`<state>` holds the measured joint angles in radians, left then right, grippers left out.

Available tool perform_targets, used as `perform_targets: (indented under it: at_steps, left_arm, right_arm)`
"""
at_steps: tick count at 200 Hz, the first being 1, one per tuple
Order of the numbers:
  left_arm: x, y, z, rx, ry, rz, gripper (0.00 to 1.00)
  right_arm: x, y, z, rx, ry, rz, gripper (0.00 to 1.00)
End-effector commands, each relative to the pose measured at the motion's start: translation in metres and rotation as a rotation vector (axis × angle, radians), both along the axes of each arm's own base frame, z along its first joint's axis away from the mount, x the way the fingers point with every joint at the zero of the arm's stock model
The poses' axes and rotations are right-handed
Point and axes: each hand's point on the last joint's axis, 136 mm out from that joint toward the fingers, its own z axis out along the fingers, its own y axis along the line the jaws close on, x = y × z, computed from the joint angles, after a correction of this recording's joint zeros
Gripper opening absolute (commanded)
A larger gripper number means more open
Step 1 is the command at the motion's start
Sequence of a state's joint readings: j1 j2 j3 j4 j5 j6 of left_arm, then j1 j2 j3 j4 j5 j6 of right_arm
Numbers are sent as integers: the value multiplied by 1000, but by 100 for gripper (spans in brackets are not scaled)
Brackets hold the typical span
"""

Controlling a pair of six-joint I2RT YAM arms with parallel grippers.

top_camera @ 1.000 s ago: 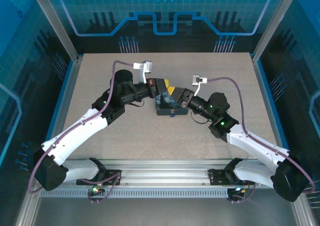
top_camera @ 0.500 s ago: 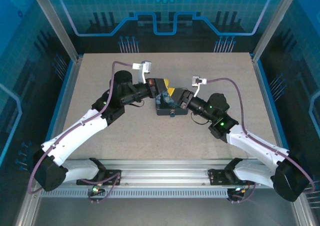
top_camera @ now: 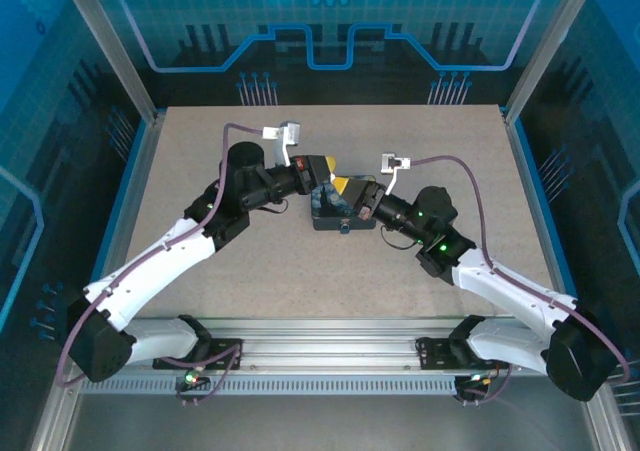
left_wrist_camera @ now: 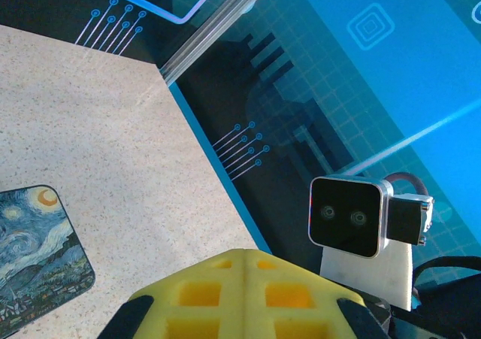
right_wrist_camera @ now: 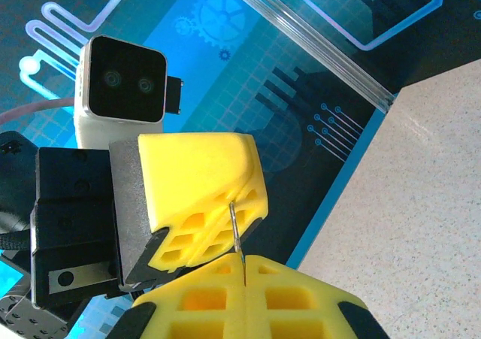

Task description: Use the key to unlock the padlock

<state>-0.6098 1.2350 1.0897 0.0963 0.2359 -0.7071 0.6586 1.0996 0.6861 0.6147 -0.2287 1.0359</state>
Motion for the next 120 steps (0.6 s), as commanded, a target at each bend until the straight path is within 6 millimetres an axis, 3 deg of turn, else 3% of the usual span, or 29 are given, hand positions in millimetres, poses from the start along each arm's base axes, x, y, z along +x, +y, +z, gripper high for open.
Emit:
perform_targets:
  at_steps: [1, 9, 16, 22, 53, 120]
  left_arm:
    - [-10, 0, 10, -29, -30, -24, 0]
    - [-10, 1, 10, -33, -26, -25, 0]
    - [-11, 2, 10, -39, -20, -26, 17]
    - [-11, 2, 10, -48, -14, -30, 24]
    - [-16, 1, 11, -83, -2, -84, 39]
    - [-18, -9, 7, -96, 25, -153, 33]
  right_arm:
    - [-2, -2, 10, 20, -39, -8, 0]
    - [-3, -2, 9, 17, -40, -8, 0]
    - [-3, -4, 10, 15, -44, -9, 0]
    - [-3, -4, 10, 12, -46, -9, 0]
    - [-5, -9, 11, 0, -53, -8, 0]
    - [-9, -10, 14, -19, -53, 25, 0]
